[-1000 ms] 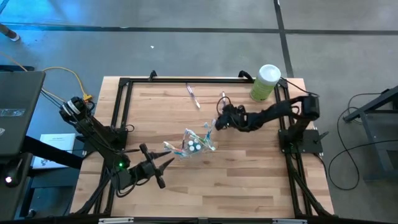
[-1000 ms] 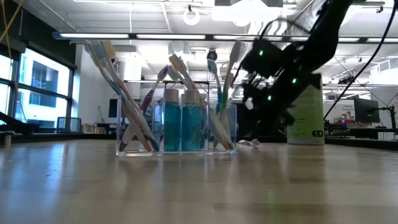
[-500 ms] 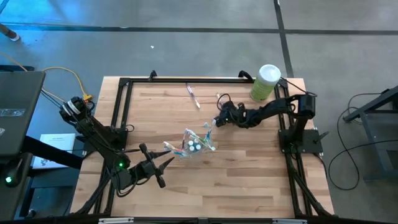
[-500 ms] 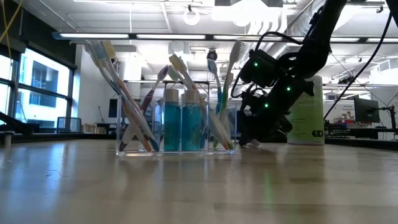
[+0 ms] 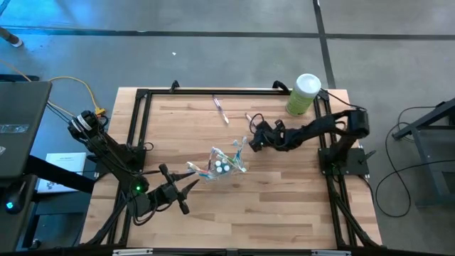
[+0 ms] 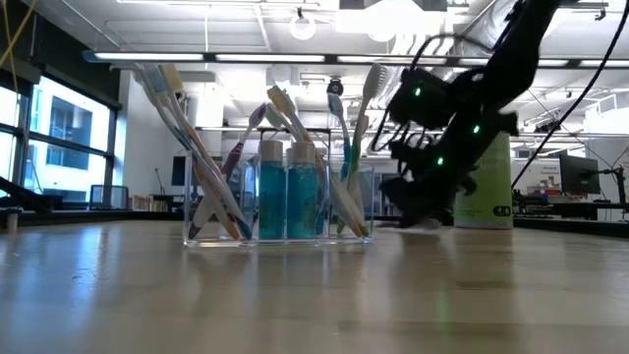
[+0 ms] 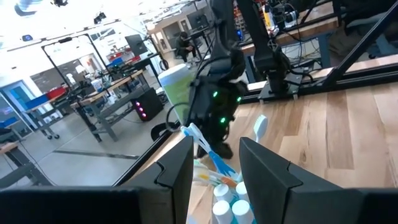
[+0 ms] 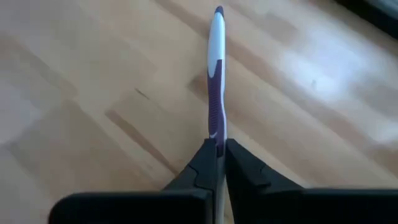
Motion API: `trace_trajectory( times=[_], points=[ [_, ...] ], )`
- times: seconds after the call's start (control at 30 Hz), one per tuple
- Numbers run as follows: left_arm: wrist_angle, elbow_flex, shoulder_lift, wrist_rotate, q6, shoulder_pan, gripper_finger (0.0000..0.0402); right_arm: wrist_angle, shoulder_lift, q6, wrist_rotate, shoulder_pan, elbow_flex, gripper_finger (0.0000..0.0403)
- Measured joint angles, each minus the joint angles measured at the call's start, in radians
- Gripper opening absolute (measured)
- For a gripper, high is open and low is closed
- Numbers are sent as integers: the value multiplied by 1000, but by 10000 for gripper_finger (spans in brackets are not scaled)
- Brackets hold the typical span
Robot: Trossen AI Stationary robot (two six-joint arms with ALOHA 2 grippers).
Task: Pick & Place toothbrushing station
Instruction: Put the violet toothbrush into the transparent organizer
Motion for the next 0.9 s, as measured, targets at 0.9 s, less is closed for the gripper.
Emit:
trace_trajectory(
  times=[0.9],
  points=[
    [3,0,-2,-44,-55,-21,124,50,-578,-610,430,668,7,1]
  ],
)
